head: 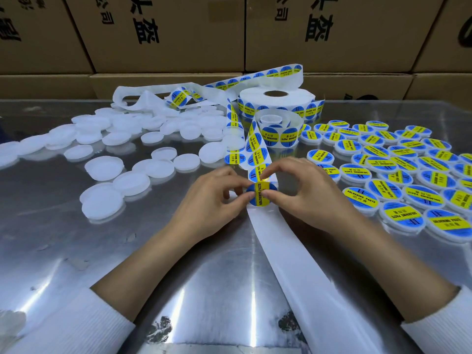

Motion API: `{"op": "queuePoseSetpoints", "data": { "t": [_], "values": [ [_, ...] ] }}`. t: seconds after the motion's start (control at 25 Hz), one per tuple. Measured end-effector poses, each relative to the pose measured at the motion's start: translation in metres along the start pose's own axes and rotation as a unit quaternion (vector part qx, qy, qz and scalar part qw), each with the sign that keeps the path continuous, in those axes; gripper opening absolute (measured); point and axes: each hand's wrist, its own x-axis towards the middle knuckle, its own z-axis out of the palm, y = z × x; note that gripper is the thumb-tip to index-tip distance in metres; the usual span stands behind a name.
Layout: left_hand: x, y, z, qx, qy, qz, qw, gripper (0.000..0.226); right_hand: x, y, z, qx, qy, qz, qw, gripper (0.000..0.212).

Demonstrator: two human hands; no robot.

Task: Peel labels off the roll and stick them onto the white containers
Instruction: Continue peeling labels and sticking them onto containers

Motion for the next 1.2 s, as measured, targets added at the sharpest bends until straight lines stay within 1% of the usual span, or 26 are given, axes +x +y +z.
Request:
{"op": "queuePoseSetpoints", "data": {
  "t": [0.16, 0.32, 0.4, 0.44, 0.48, 0.52, 0.56, 0.64, 0.68, 0.72, 0.76, 0.84, 0.88, 0.92, 0.96, 1.04, 1.08, 1.12, 1.2],
  "values": [
    [0.000, 0.000, 0.001, 0.008, -0.022, -0.005, 1.000, 0.012, 0.000, -0.001, 0.002, 0.008, -0.018, -0.008, 1.000, 0.012],
    [0.000, -0.002, 0.002, 0.007, -0.058, -0.027, 0.998, 0.010, -0.001, -0.005, 0.002, 0.004, -0.029, -0.008, 1.000, 0.013],
    [0.000, -0.001, 0.001, 0.026, -0.078, -0.022, 0.996, 0.011, -0.002, -0.006, 0.003, 0.008, -0.039, -0.002, 0.999, 0.012],
    [-0.001, 0.000, 0.001, 0.045, -0.092, -0.015, 0.995, 0.015, -0.001, -0.007, 0.004, 0.026, -0.039, 0.005, 0.999, 0.010],
    [-0.001, 0.001, 0.000, 0.065, -0.111, -0.012, 0.992, 0.024, -0.001, -0.009, 0.004, 0.070, -0.034, 0.020, 0.997, 0.008],
    [-0.001, 0.002, -0.002, 0.081, -0.131, -0.014, 0.988, 0.036, 0.000, -0.012, 0.003, 0.143, -0.025, 0.040, 0.989, 0.009],
    [-0.001, 0.002, -0.003, 0.096, -0.151, -0.016, 0.984, 0.048, 0.001, -0.015, 0.000, 0.234, -0.009, 0.062, 0.970, 0.014],
    [-0.002, 0.003, -0.005, 0.117, -0.174, -0.014, 0.978, 0.065, 0.004, -0.019, -0.008, 0.402, 0.031, 0.110, 0.908, 0.023],
    [-0.002, 0.003, -0.004, 0.116, -0.177, -0.011, 0.977, 0.068, 0.005, -0.019, -0.011, 0.456, 0.042, 0.138, 0.878, 0.024],
    [-0.002, 0.003, -0.004, 0.107, -0.177, -0.009, 0.978, 0.067, 0.006, -0.018, -0.014, 0.483, 0.046, 0.162, 0.859, 0.024],
    [-0.002, 0.003, -0.004, 0.093, -0.173, -0.007, 0.981, 0.063, 0.006, -0.017, -0.015, 0.491, 0.044, 0.180, 0.851, 0.022],
    [-0.002, 0.002, -0.005, 0.082, -0.152, 0.007, 0.985, 0.049, 0.006, -0.016, -0.014, 0.486, 0.035, 0.195, 0.851, 0.017],
    [-0.002, -0.001, -0.006, 0.096, -0.135, 0.019, 0.986, 0.046, 0.006, -0.016, -0.013, 0.483, 0.032, 0.198, 0.852, 0.013],
    [-0.001, -0.004, -0.007, 0.120, -0.115, 0.023, 0.986, 0.047, 0.006, -0.016, -0.012, 0.481, 0.029, 0.202, 0.853, 0.008],
    [-0.001, -0.008, -0.011, 0.150, -0.100, 0.007, 0.984, 0.053, 0.006, -0.017, -0.013, 0.483, 0.026, 0.204, 0.851, 0.006],
    [0.000, -0.017, -0.019, 0.201, -0.098, -0.076, 0.972, 0.079, 0.006, -0.016, -0.012, 0.487, 0.027, 0.206, 0.848, 0.010],
    [0.001, -0.020, -0.022, 0.209, -0.103, -0.115, 0.966, 0.090, 0.006, -0.015, -0.012, 0.488, 0.030, 0.209, 0.847, 0.008],
    [0.001, -0.022, -0.025, 0.206, -0.103, -0.137, 0.963, 0.092, 0.006, -0.015, -0.013, 0.491, 0.033, 0.214, 0.844, 0.005],
    [0.001, -0.023, -0.027, 0.175, -0.084, -0.139, 0.971, 0.077, 0.007, -0.015, -0.012, 0.491, 0.035, 0.226, 0.840, 0.004]
  ]
}}
